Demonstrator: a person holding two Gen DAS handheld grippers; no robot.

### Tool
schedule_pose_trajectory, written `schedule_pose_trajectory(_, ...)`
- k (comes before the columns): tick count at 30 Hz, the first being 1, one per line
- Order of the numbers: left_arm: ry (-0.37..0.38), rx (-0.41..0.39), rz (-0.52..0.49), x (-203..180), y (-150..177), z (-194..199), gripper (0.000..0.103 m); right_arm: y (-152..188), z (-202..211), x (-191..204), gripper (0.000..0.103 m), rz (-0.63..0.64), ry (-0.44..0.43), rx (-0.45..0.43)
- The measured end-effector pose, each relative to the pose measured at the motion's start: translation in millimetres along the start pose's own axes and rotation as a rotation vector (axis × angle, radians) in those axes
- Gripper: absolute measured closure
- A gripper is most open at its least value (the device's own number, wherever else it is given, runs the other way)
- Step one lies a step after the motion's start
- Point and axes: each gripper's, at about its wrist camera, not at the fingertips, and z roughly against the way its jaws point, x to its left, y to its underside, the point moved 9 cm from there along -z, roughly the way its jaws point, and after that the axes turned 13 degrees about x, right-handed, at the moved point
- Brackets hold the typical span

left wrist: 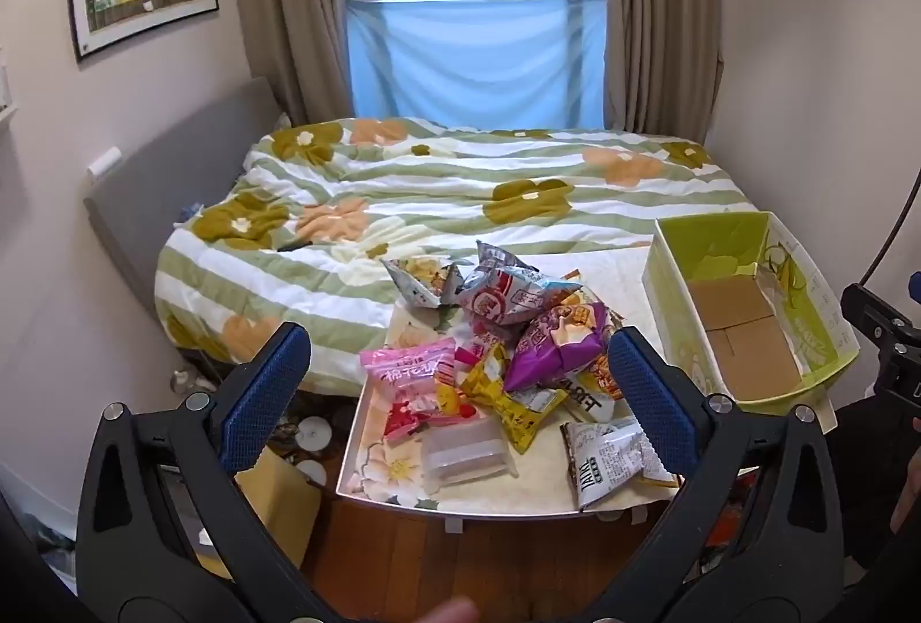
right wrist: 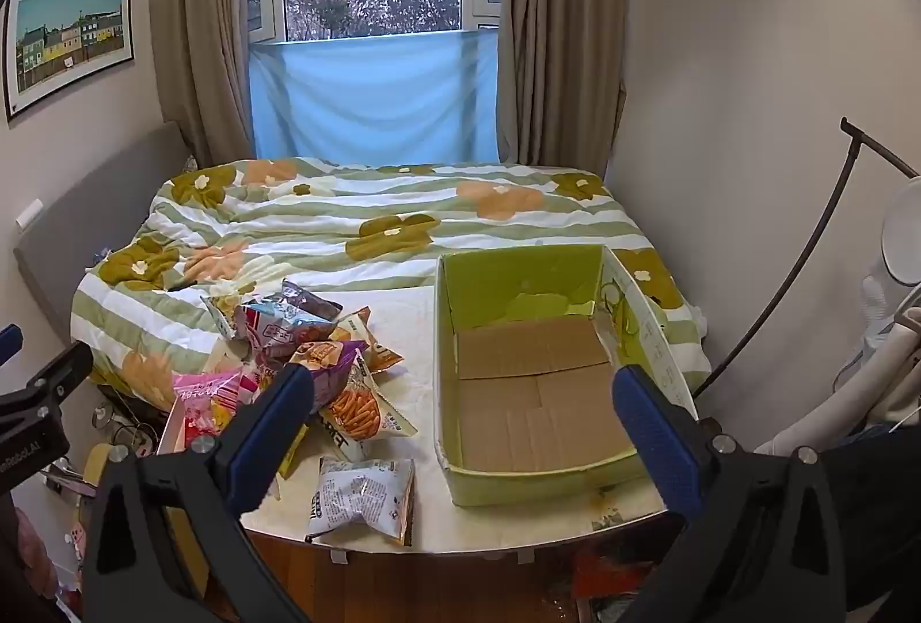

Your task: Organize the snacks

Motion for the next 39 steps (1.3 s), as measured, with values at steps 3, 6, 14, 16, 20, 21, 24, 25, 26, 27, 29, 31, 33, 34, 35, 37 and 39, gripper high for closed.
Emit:
schedule_pose_trajectory(3,0.01,0.007,0.002,-2.1,1.3,0.4,0.0,-1.0,-1.5,0.3,0.0,-0.002,-0.002,0.0)
schedule_pose_trajectory(6,0.005,0.005,-0.007,-4.1,-1.5,0.7,0.0,-2.0,-3.3,0.2,0.0,0.003,0.0,0.001)
schedule_pose_trajectory(14,-0.03,-0.014,-0.022,-10.0,-9.7,-1.4,0.0,-5.1,-6.3,-1.2,0.0,0.004,0.002,0.005)
schedule_pose_trajectory(16,-0.028,-0.016,-0.025,-11.3,-10.0,-2.1,0.0,-5.5,-6.6,-1.9,0.0,0.004,0.001,0.005)
schedule_pose_trajectory(20,-0.017,-0.01,-0.024,-13.1,-10.1,-3.8,0.0,-6.2,-10.1,0.7,0.0,0.003,-0.001,0.005)
schedule_pose_trajectory(21,-0.015,-0.009,-0.023,-13.2,-10.5,-3.9,0.0,-6.6,-11.0,0.8,0.0,0.004,-0.001,0.006)
schedule_pose_trajectory(24,-0.009,-0.008,-0.018,-12.9,-11.0,-2.2,0.0,-6.3,-10.3,2.2,0.0,0.004,-0.002,0.005)
schedule_pose_trajectory(25,-0.006,-0.009,-0.016,-12.5,-11.2,-1.9,0.0,-5.8,-9.1,3.4,0.0,0.005,-0.003,0.006)
schedule_pose_trajectory(26,-0.004,-0.009,-0.014,-12.8,-11.6,-2.4,0.0,-6.3,-10.0,4.3,0.0,0.006,-0.003,0.005)
schedule_pose_trajectory(27,-0.002,-0.01,-0.012,-12.5,-11.8,-2.5,0.0,-6.2,-10.0,4.0,0.0,0.006,-0.003,0.005)
schedule_pose_trajectory(29,-0.002,-0.008,-0.012,-12.9,-11.7,-2.9,0.0,-8.4,-8.0,6.0,0.0,0.009,-0.003,0.005)
schedule_pose_trajectory(31,0.002,-0.006,-0.008,-12.0,-11.8,-3.9,0.0,-9.9,-6.7,6.5,0.0,0.009,-0.004,0.006)
schedule_pose_trajectory(33,0.008,-0.002,-0.002,-10.9,-12.3,-4.7,0.0,-7.8,-17.5,15.0,0.0,0.015,-0.01,0.006)
schedule_pose_trajectory(34,0.01,-0.001,-0.001,-10.4,-12.2,-4.9,0.0,-7.7,-17.7,15.4,0.0,0.016,-0.011,0.006)
schedule_pose_trajectory(35,0.011,-0.001,0.0,-10.3,-12.5,-5.2,0.0,-7.8,-17.6,16.5,0.0,0.016,-0.012,0.007)
schedule_pose_trajectory(37,0.008,-0.002,-0.001,-10.0,-13.0,-5.3,0.0,-7.8,-17.7,17.2,0.0,0.016,-0.012,0.007)
schedule_pose_trajectory(39,0.007,-0.001,-0.004,-8.5,-14.0,-5.9,0.0,-8.0,-18.1,18.0,0.0,0.014,-0.012,0.007)
